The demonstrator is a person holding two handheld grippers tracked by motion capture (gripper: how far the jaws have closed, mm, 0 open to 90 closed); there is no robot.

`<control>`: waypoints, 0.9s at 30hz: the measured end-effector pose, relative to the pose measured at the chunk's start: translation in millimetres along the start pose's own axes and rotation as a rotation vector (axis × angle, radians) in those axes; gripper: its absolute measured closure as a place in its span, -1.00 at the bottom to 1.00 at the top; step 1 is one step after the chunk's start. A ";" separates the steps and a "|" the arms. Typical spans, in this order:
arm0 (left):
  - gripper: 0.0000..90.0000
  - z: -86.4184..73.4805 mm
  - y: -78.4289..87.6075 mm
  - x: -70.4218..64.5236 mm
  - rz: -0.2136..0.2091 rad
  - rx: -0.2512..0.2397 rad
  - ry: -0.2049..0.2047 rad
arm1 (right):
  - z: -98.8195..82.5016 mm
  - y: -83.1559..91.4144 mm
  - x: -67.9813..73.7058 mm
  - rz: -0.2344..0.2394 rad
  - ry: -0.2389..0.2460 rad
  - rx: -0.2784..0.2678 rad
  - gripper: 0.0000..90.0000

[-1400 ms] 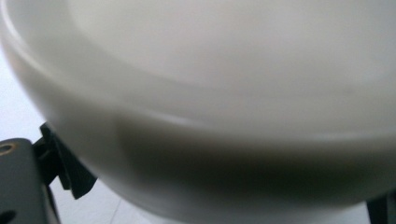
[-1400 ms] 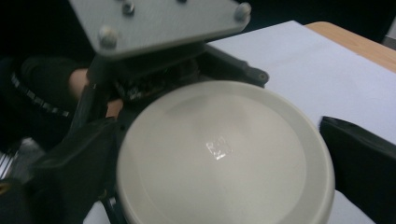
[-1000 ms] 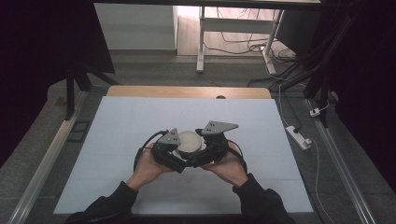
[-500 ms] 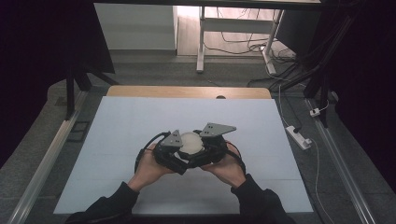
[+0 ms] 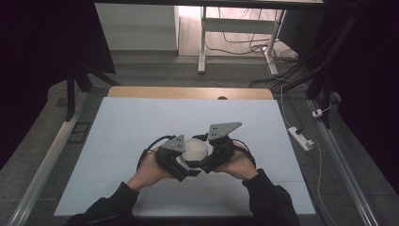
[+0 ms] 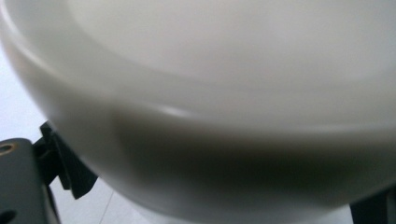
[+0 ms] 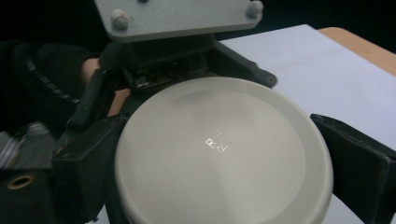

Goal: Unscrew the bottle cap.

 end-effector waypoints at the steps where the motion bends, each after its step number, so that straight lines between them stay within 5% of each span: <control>1: -0.83 0.1 -0.6 -0.9 -0.004 0.004 -0.009 | -0.9 0.6 0.6 0.013 0.009 0.004 -0.82; 6: -0.83 0.7 -1.7 -0.9 0.005 0.004 0.002 | -2.5 0.7 0.3 0.017 0.004 0.007 -0.83; 11: -0.83 0.3 5.0 5.2 0.055 -0.029 0.063 | 5.3 2.6 -2.8 -0.090 -0.073 -0.033 -1.00; 19: -0.83 -2.5 10.0 14.9 0.159 -0.039 0.156 | 8.4 -2.2 -3.5 -0.249 -0.173 -0.030 -1.00; 27: -0.84 -0.6 7.9 12.6 0.196 -0.022 0.158 | 9.2 -11.2 -1.5 -0.283 -0.198 -0.040 -0.95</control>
Point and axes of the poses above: each handheld gripper's, and its own axes: y roughly backward along the jaws, z roughly out of its top, x roughly to its left, the point moved 5 cm from there along -y, roughly forward along the jaws, and after that the axes turned 11 degrees about x, right-handed, at the moved point
